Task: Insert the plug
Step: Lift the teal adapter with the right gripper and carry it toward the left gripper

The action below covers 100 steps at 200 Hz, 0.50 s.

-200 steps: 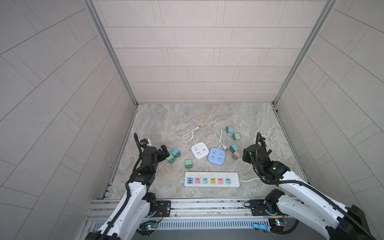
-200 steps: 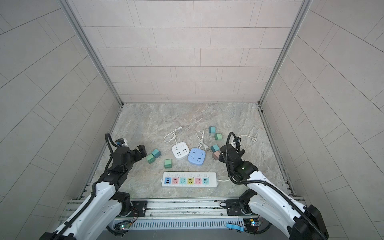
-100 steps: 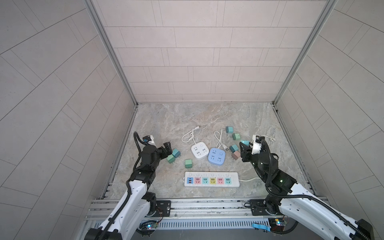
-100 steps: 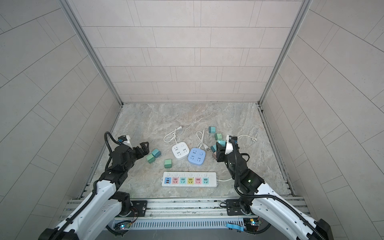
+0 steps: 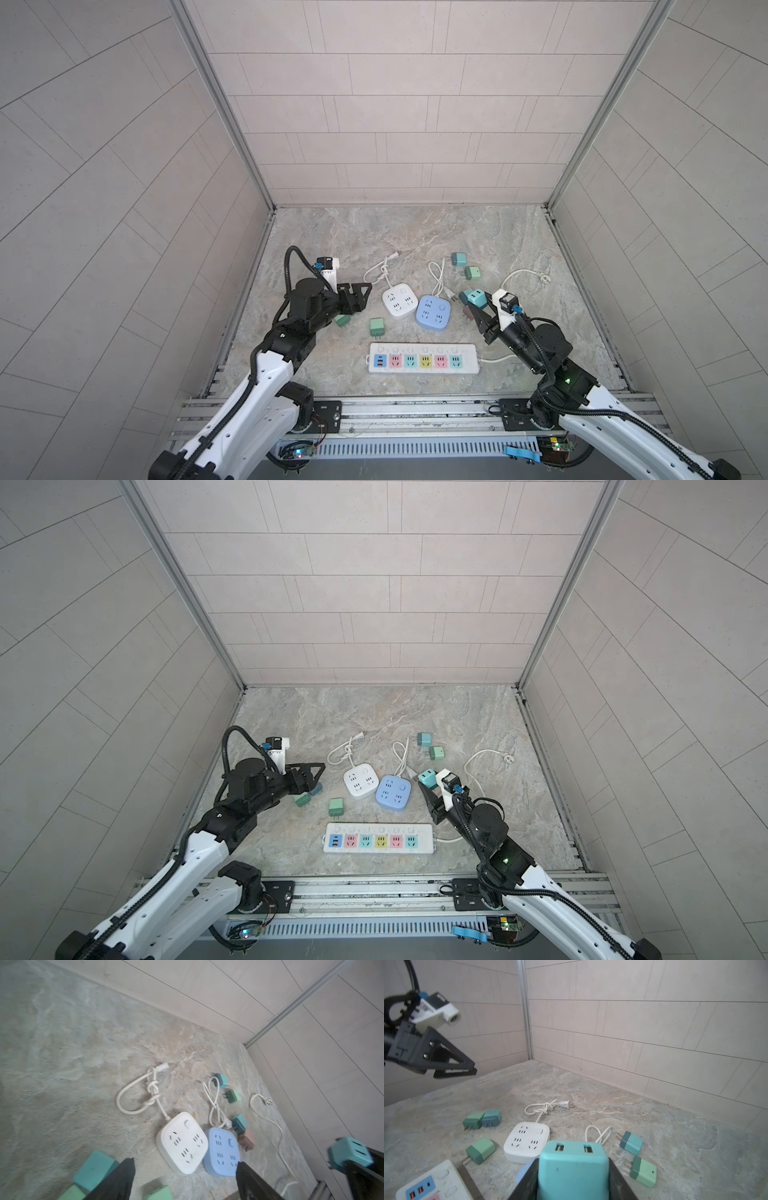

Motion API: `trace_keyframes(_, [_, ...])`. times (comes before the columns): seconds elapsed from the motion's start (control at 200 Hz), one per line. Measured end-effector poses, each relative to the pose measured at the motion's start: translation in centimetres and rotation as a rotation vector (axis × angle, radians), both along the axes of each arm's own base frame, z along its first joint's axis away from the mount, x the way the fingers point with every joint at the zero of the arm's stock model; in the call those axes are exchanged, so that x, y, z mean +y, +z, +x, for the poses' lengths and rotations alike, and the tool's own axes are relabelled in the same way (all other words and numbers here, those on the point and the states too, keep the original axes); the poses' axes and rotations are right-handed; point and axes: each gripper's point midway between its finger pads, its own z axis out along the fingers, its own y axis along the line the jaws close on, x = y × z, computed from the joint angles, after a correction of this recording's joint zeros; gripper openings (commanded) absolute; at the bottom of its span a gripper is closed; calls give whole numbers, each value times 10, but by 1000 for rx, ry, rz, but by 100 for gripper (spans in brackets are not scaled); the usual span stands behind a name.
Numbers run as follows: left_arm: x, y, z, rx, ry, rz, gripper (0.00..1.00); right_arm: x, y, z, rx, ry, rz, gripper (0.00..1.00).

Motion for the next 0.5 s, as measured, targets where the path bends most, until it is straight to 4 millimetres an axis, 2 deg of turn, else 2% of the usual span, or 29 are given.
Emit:
trace_keyframes(0.08, [-20, 18, -13, -37, -86, 12, 80, 19, -9, -9, -10, 83, -65, 10])
trace_keyframes(0.185, [-43, 29, -30, -58, -184, 18, 78, 51, -22, -29, -45, 214, -174, 9])
trace_keyframes(0.34, [-77, 23, -52, -40, -316, 55, 73, 89, -43, -58, -111, 366, -336, 6])
trace_keyframes(0.5, [-110, 12, -72, -11, -440, 114, 72, 105, -47, -59, -157, 390, -395, 5])
